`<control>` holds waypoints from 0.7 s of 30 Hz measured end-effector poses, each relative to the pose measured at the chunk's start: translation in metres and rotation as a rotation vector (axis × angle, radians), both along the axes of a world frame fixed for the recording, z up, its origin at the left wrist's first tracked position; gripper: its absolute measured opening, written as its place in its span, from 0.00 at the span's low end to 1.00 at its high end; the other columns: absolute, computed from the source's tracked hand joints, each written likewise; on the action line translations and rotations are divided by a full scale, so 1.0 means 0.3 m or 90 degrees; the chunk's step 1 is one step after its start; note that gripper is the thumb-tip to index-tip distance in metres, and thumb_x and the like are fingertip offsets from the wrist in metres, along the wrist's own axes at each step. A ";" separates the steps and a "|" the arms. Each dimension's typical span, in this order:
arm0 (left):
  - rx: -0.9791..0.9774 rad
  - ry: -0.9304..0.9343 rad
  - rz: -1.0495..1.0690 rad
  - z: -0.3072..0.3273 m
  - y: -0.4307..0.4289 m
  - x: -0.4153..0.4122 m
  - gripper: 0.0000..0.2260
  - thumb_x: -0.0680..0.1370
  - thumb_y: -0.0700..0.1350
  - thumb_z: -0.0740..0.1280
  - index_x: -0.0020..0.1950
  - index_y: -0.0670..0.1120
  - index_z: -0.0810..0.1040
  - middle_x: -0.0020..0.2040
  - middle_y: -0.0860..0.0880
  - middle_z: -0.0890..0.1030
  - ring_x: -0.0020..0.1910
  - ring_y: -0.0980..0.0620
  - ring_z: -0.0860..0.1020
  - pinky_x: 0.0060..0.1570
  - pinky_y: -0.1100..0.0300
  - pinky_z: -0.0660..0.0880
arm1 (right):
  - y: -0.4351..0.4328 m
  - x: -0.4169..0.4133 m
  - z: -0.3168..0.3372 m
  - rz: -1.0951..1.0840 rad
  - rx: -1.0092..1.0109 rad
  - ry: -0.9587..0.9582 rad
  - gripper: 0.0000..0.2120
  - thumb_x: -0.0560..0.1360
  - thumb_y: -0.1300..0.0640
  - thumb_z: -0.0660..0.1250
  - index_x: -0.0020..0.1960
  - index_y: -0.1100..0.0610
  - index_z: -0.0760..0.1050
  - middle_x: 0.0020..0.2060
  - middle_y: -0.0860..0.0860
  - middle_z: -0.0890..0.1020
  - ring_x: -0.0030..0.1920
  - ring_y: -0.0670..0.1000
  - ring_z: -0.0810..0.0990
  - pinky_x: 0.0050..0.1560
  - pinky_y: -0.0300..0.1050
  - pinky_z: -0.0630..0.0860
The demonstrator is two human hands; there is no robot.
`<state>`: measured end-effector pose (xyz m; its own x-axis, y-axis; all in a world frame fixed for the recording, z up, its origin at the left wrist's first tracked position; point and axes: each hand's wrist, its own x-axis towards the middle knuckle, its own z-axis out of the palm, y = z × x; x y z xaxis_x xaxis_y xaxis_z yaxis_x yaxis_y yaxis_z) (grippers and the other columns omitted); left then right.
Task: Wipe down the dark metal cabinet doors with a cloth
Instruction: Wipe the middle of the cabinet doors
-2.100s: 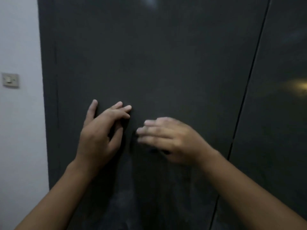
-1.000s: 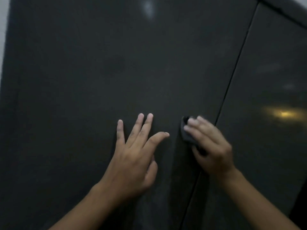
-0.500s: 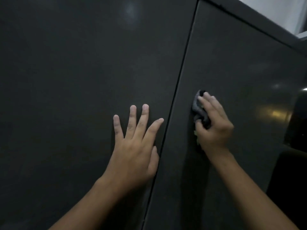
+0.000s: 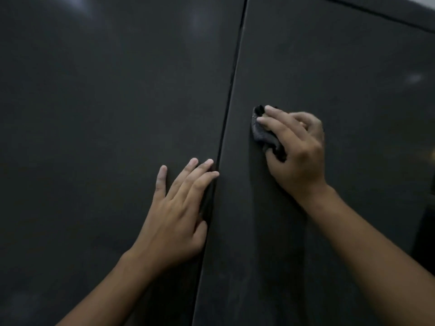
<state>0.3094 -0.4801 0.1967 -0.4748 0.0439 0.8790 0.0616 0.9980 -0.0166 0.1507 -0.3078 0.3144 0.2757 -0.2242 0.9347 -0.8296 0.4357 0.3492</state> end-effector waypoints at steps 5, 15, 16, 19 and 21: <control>0.107 0.099 0.008 0.001 0.074 -0.049 0.32 0.69 0.39 0.65 0.73 0.51 0.66 0.78 0.54 0.62 0.79 0.54 0.54 0.76 0.38 0.41 | 0.008 0.013 -0.242 0.020 0.124 0.032 0.26 0.66 0.55 0.71 0.65 0.53 0.79 0.70 0.47 0.75 0.56 0.58 0.77 0.59 0.57 0.73; -0.127 0.004 0.201 -0.011 0.202 -0.212 0.30 0.78 0.48 0.55 0.81 0.47 0.57 0.81 0.43 0.51 0.80 0.43 0.49 0.71 0.28 0.45 | 0.402 -0.315 -0.340 -0.010 0.099 0.037 0.21 0.74 0.59 0.68 0.67 0.55 0.77 0.69 0.53 0.76 0.59 0.57 0.81 0.61 0.57 0.72; -0.128 0.009 0.212 -0.019 0.212 -0.227 0.30 0.79 0.49 0.55 0.81 0.46 0.55 0.81 0.42 0.50 0.80 0.41 0.48 0.71 0.27 0.45 | 0.446 -0.351 -0.304 -0.023 0.031 -0.005 0.22 0.74 0.60 0.67 0.67 0.56 0.76 0.68 0.54 0.76 0.59 0.59 0.81 0.62 0.56 0.71; -0.116 0.026 0.235 -0.033 0.255 -0.264 0.31 0.79 0.49 0.56 0.81 0.46 0.52 0.81 0.41 0.47 0.80 0.39 0.45 0.69 0.25 0.45 | 0.521 -0.402 -0.253 -0.053 -0.148 -0.137 0.23 0.72 0.63 0.66 0.67 0.58 0.76 0.70 0.53 0.75 0.60 0.61 0.77 0.64 0.42 0.65; -0.096 0.039 0.238 -0.039 0.288 -0.289 0.32 0.79 0.50 0.57 0.81 0.45 0.52 0.81 0.40 0.47 0.80 0.38 0.44 0.68 0.23 0.44 | 0.504 -0.384 -0.269 -0.050 -0.231 -0.203 0.25 0.72 0.63 0.65 0.69 0.57 0.75 0.71 0.51 0.74 0.60 0.60 0.73 0.63 0.32 0.61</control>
